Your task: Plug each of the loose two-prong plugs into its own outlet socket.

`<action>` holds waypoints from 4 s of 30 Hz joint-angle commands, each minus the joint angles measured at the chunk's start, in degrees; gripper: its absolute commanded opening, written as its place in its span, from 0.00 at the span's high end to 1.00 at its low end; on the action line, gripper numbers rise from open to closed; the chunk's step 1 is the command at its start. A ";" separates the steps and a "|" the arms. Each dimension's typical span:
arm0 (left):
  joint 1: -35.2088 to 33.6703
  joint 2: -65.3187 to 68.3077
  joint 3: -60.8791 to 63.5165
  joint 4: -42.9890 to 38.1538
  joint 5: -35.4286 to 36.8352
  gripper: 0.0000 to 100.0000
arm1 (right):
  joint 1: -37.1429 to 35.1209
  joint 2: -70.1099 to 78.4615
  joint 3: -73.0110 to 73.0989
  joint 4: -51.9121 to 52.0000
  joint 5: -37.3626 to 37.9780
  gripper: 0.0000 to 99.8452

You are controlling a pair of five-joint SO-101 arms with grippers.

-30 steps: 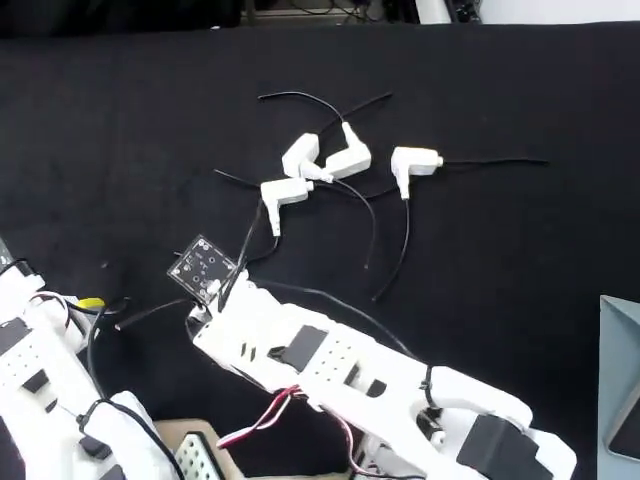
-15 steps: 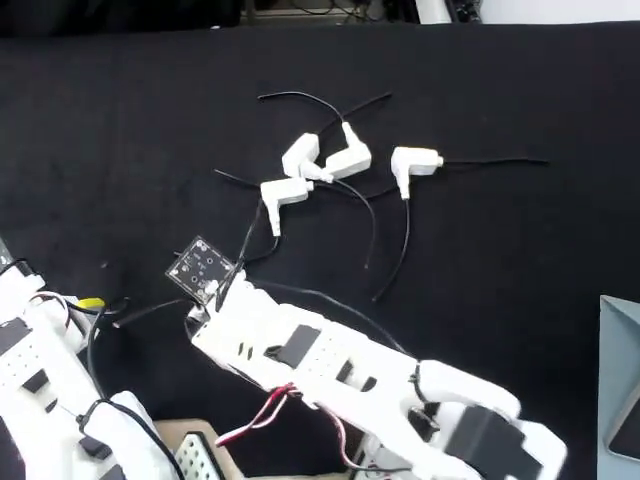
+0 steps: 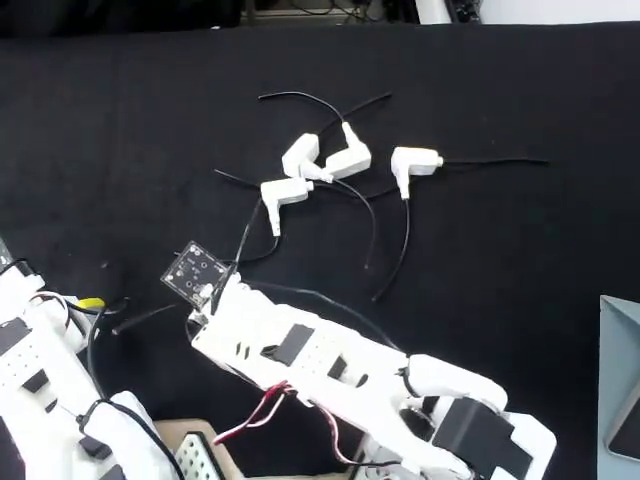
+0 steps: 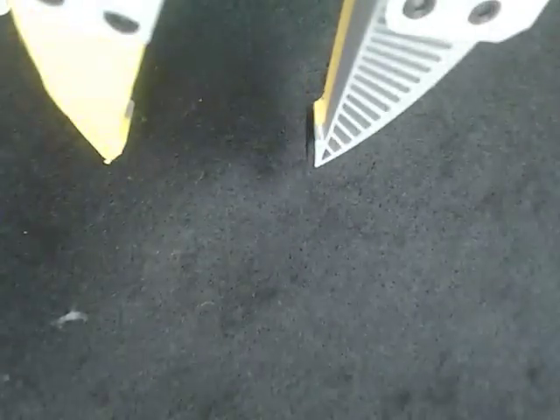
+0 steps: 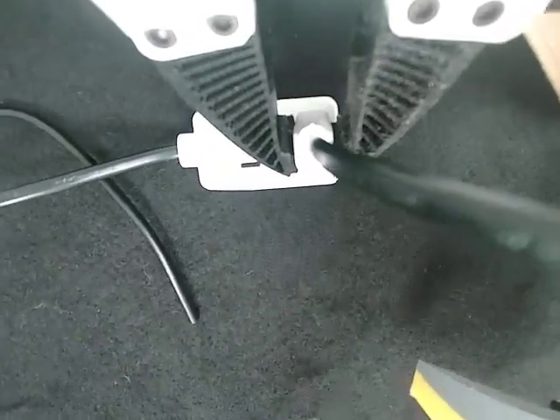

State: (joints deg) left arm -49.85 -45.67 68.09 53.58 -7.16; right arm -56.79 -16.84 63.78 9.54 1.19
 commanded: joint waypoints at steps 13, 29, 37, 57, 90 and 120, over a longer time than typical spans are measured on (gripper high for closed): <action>0.22 -0.79 -0.22 -0.97 0.35 0.67 | 0.70 10.86 -10.33 10.99 6.42 0.99; 0.22 -0.79 0.75 -2.02 0.35 0.67 | 9.05 6.81 -9.45 13.80 8.88 0.99; 0.22 -0.79 1.54 -3.34 0.35 0.67 | 26.20 0.31 -8.75 12.92 14.51 0.99; 0.31 -0.79 1.71 -3.34 0.26 0.67 | 41.49 3.56 -9.27 -2.02 12.31 0.68; 34.51 -28.66 1.01 1.85 9.05 0.97 | 49.93 -56.31 11.74 36.13 6.77 0.99; 41.19 -58.20 26.59 -3.78 4.31 0.97 | 50.46 -89.01 1.27 58.02 10.20 0.99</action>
State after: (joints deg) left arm -9.32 -103.60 94.55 52.44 -2.68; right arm -7.03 -103.43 67.82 67.21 8.84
